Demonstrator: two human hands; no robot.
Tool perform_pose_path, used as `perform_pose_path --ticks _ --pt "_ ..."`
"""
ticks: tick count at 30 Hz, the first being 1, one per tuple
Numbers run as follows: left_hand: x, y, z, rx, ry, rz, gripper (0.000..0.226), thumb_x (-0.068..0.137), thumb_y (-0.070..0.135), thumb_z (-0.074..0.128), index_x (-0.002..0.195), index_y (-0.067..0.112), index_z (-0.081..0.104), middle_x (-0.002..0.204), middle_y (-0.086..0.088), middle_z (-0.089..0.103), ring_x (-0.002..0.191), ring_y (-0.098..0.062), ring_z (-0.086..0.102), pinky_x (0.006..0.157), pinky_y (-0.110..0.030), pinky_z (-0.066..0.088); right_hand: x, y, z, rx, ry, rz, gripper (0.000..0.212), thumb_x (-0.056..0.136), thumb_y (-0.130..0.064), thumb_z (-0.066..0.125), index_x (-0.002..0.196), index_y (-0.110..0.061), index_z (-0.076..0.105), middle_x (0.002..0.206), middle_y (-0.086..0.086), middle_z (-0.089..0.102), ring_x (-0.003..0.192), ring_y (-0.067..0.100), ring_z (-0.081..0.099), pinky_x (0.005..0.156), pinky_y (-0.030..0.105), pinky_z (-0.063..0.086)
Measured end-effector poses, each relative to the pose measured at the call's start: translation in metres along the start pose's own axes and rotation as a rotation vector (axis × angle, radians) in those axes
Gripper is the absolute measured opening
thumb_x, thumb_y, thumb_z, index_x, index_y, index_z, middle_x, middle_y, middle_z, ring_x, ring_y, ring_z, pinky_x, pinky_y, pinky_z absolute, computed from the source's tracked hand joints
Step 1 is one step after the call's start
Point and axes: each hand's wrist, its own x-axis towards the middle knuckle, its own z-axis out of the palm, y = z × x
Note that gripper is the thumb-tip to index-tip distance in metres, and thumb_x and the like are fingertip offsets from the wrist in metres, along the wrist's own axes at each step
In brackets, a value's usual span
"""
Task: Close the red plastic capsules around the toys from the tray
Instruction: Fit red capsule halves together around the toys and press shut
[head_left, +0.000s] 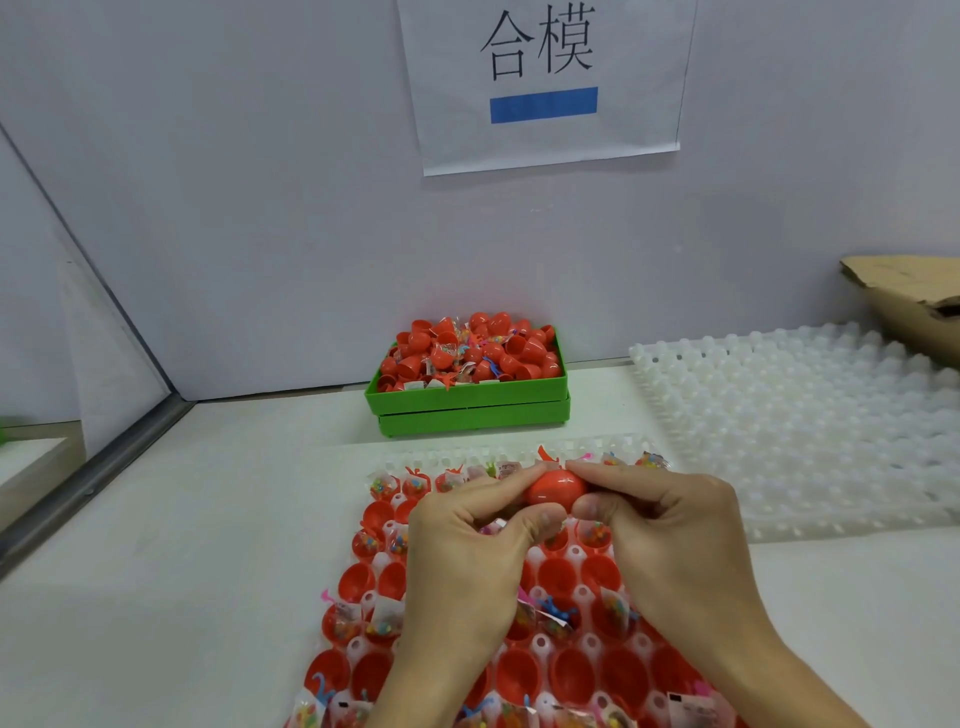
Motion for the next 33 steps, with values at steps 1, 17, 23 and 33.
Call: perform_pose_path --ticks 1,17,23,33 --pt "0.000 0.000 0.001 -0.001 0.004 0.004 0.047 0.073 0.005 0.081 0.080 0.051 0.074 0.083 0.025 0.073 0.087 0.008 0.069 0.075 -0.009 0.053 0.000 0.000 0.000 0.000 0.006 -0.003 0.064 0.076 0.014 0.070 0.085 -0.049 0.072 0.069 -0.024 0.072 0.068 -0.001 0.070 0.068 0.016 0.055" --pt "-0.001 -0.011 0.003 0.252 0.075 0.186 0.044 0.070 -0.007 0.081 0.100 0.024 0.077 0.079 0.017 0.072 0.079 0.003 0.067 0.065 -0.011 0.053 -0.006 -0.005 0.011 0.245 -0.137 0.209 0.047 0.067 -0.011 0.086 0.112 -0.015 0.075 0.098 -0.008 0.077 0.094 0.007 0.073 0.089 0.030 0.057" --pt "0.003 -0.007 -0.006 0.102 0.010 0.106 0.030 0.080 0.006 0.077 0.101 0.027 0.077 0.086 0.014 0.076 0.083 -0.001 0.071 0.071 -0.013 0.055 0.005 -0.005 0.001 0.329 -0.152 0.258 0.030 0.075 0.000 0.078 0.098 -0.019 0.077 0.088 -0.006 0.078 0.086 0.009 0.074 0.077 0.019 0.057" --pt "0.007 -0.009 -0.008 -0.474 -0.159 -0.319 0.027 0.081 0.023 0.061 0.103 0.029 0.074 0.091 -0.018 0.074 0.078 -0.028 0.072 0.065 -0.028 0.057 0.011 -0.001 -0.007 0.568 -0.183 0.381 0.019 0.077 -0.014 0.068 0.089 -0.022 0.081 0.090 0.008 0.078 0.086 0.021 0.075 0.070 0.020 0.057"
